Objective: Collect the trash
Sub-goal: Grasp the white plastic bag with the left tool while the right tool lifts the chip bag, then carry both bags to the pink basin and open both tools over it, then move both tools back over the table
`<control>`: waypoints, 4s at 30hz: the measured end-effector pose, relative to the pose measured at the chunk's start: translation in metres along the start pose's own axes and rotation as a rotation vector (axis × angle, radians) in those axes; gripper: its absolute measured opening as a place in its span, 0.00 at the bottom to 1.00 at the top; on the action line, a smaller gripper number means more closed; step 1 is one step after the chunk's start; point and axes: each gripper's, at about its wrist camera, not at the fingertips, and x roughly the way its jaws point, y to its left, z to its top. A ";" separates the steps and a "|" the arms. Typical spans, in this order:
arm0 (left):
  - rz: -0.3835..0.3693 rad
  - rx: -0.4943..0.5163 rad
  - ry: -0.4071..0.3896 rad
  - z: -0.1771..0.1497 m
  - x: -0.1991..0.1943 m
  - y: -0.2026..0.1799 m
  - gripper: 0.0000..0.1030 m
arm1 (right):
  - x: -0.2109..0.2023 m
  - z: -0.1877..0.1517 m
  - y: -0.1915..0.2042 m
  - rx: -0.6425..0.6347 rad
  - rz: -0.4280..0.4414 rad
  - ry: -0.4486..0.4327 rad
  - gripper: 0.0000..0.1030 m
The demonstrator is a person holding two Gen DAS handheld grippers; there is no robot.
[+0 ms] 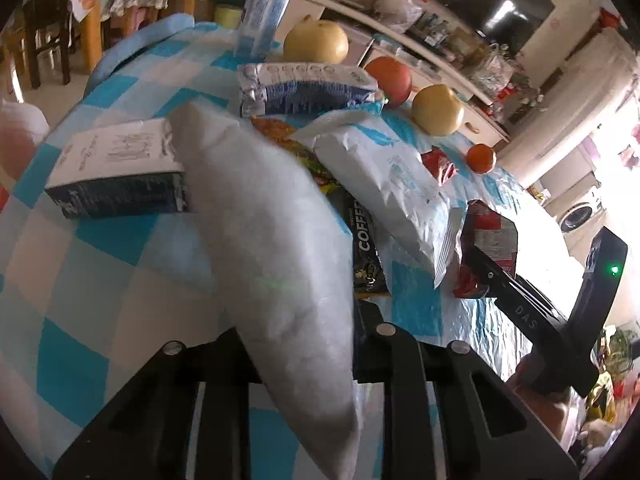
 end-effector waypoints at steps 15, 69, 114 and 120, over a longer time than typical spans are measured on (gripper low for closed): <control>-0.066 -0.011 -0.110 0.014 -0.051 0.046 0.22 | -0.036 -0.013 0.019 0.026 0.080 -0.047 0.37; 0.440 -0.121 -0.677 0.033 -0.227 0.251 0.86 | -0.027 -0.011 0.392 -0.406 0.330 -0.110 0.86; 0.299 0.319 -0.535 0.020 -0.149 0.093 0.86 | -0.088 -0.066 0.213 -0.355 0.017 -0.256 0.95; 0.269 0.373 -0.484 0.021 -0.127 0.067 0.86 | -0.084 -0.053 0.168 -0.246 -0.004 -0.244 0.95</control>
